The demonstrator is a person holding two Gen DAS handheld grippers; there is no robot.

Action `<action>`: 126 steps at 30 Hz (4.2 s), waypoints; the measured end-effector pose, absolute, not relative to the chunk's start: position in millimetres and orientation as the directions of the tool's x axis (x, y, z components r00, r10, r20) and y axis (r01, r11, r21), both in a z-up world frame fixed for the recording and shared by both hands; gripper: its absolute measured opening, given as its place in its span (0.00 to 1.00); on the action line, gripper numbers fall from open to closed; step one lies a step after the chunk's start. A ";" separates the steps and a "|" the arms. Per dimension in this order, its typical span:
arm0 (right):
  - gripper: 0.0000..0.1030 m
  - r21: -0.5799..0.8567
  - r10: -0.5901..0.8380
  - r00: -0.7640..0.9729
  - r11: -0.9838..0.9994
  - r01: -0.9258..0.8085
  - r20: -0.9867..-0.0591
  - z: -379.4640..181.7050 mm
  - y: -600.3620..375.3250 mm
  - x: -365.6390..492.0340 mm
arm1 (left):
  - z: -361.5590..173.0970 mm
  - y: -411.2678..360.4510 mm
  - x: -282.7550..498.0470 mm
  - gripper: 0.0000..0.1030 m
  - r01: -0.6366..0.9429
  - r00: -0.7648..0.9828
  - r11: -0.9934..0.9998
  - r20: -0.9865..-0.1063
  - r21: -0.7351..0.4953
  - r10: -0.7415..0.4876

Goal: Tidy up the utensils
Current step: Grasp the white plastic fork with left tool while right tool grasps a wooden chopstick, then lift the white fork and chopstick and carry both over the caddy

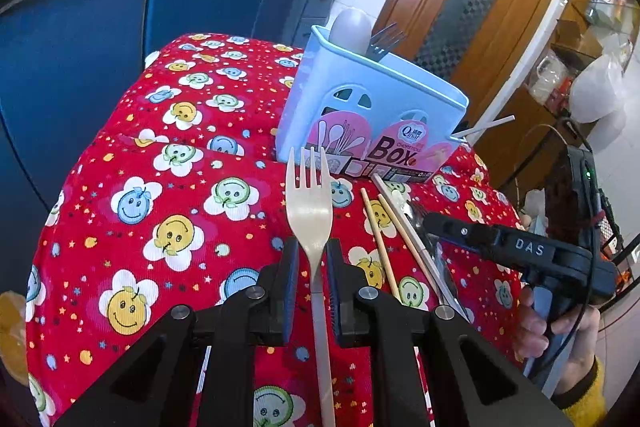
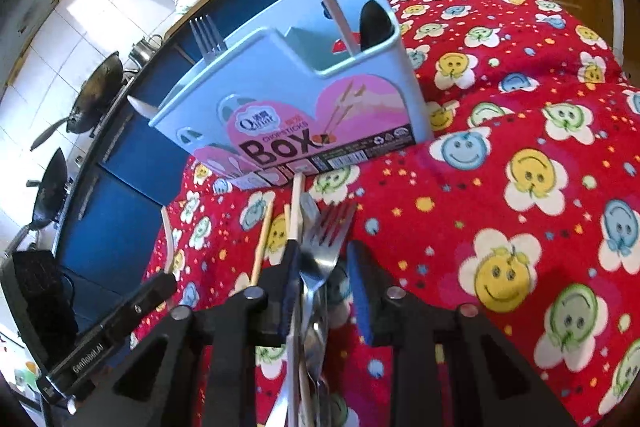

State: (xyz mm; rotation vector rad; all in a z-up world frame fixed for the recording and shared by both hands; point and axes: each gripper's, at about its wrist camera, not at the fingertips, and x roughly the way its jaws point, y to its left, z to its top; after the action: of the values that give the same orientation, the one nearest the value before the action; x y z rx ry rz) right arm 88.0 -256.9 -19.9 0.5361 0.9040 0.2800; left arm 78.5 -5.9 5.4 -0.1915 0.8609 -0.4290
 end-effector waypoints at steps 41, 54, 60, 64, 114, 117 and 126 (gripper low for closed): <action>0.03 0.446 0.347 0.904 0.870 -0.211 -0.248 107.7 -279.7 20.1 | 83.5 -17.8 85.8 0.00 0.362 0.700 0.876 -0.527 -0.320 -0.482; 0.03 0.470 0.344 0.902 0.861 -0.193 -0.260 102.9 -290.4 21.1 | 39.0 8.5 151.1 0.28 0.177 0.597 0.935 -0.722 -0.307 -0.350; 0.03 0.470 0.335 0.904 0.864 -0.181 -0.267 100.2 -294.5 21.8 | 15.0 5.3 177.6 0.29 0.137 0.547 0.947 -0.775 -0.290 -0.316; 0.03 0.476 0.334 0.902 0.862 -0.175 -0.274 97.5 -296.8 24.7 | 7.5 2.2 189.2 0.29 0.126 0.532 0.948 -0.787 -0.291 -0.312; 0.04 0.425 0.330 0.920 0.878 -0.219 -0.209 127.1 -285.9 28.2 | 158.5 0.0 110.8 0.03 0.286 0.864 0.912 -0.332 -0.295 -0.379; 0.03 0.408 0.322 0.925 0.886 -0.219 -0.203 133.3 -284.8 34.4 | 169.0 -6.3 119.1 0.03 0.287 0.878 0.918 -0.309 -0.275 -0.366; 0.03 0.312 0.260 0.952 0.929 -0.200 -0.165 158.5 -278.5 59.7 | 183.0 -31.7 147.1 0.03 0.279 0.914 0.934 -0.237 -0.225 -0.330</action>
State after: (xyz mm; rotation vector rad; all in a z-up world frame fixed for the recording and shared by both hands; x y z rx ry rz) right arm 59.7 -278.5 158.5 0.2971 0.2055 0.2372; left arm 147.1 -31.7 183.0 -0.1887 0.2761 -0.3155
